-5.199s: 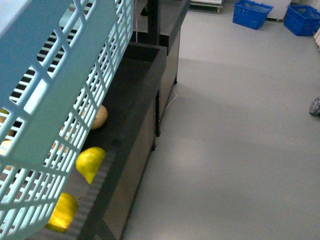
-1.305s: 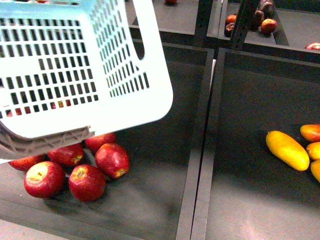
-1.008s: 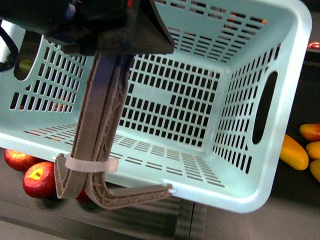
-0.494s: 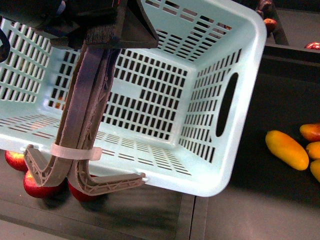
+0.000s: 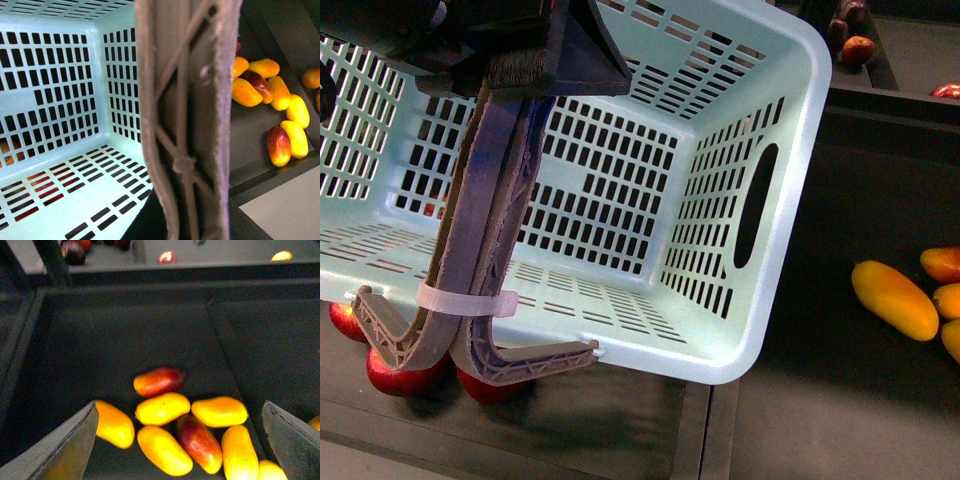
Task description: Pick mango and avocado into basket
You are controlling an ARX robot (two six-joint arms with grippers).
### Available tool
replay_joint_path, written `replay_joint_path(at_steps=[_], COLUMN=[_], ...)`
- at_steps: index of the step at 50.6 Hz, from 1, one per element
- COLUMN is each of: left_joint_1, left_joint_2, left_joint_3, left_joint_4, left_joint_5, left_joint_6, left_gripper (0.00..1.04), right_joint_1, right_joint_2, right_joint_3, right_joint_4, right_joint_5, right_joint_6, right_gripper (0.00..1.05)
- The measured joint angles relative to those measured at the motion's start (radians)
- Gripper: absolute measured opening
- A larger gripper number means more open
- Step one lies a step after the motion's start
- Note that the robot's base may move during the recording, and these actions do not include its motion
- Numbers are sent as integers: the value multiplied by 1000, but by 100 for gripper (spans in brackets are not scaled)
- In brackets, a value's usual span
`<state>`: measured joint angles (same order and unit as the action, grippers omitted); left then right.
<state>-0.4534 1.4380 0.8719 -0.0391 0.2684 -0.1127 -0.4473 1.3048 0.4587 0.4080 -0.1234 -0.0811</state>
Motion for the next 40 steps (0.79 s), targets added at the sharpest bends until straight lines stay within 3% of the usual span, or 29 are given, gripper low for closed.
replay_joint_path(at_steps=[7, 24, 40], left_joint_1=[0, -2, -1], left_joint_2=[0, 0, 0], left_joint_3=[0, 0, 0], left_joint_4=[0, 0, 0], left_joint_5=[1, 15, 7], left_joint_6=[1, 1, 0], left_gripper=[7, 7, 7], right_joint_1=[-43, -111, -144], right_joint_2=[218, 761, 1007], right_joint_3=[56, 278, 415], right_joint_4=[26, 28, 38], right_joint_5=[-89, -296, -341], right_joint_6=[-128, -598, -709], right_gripper=[97, 97, 97])
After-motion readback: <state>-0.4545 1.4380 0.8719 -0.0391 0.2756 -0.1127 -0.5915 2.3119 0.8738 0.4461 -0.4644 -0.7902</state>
